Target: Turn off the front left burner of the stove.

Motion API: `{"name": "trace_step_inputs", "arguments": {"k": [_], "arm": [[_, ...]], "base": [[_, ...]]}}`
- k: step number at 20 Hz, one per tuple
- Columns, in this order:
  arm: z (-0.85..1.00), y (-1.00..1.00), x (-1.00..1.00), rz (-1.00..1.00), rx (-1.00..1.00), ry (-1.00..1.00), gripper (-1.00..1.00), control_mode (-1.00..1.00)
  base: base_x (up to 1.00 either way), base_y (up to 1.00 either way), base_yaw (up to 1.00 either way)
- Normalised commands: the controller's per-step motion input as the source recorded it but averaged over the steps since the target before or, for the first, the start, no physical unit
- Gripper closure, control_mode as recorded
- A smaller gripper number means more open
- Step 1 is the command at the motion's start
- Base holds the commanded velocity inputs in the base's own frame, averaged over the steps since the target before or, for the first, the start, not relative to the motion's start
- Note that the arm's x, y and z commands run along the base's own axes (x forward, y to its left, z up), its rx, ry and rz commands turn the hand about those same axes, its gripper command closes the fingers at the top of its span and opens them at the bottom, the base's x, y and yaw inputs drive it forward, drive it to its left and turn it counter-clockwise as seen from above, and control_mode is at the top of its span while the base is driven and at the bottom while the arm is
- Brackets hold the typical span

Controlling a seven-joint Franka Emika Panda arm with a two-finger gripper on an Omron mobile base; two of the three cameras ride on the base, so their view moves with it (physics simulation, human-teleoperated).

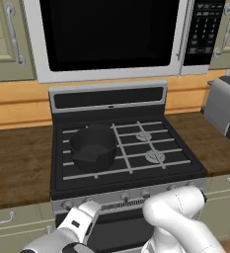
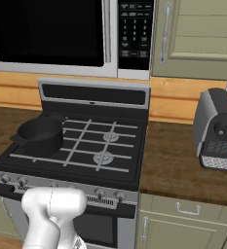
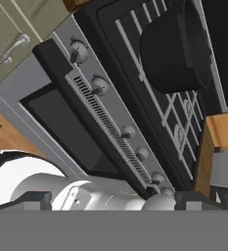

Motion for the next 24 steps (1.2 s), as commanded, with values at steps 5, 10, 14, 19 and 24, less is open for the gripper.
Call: {"name": "trace_step_inputs", "arguments": {"k": [5,10,14,19,24], "arm": [[-0.20,0.24,0.72,-0.09,0.01,-0.06,-1.00,-1.00],[-0.42,0.03,0.63,-0.12,0.03,-0.06,-1.00,-1.00],[-0.47,0.27,0.58,-0.12,0.12,-0.05,-1.00,-1.00],[-0.48,0.07,0.51,-0.10,0.10,-0.04,-1.00,-1.00],[-0.56,-0.08,0.23,-0.01,0.01,-0.03,-1.00,-1.00]], "base": [[0.00,0.00,0.00],[0.00,0.00,0.00],[0.00,0.00,0.00],[0.00,0.00,0.00],[0.00,0.00,0.00]]}}
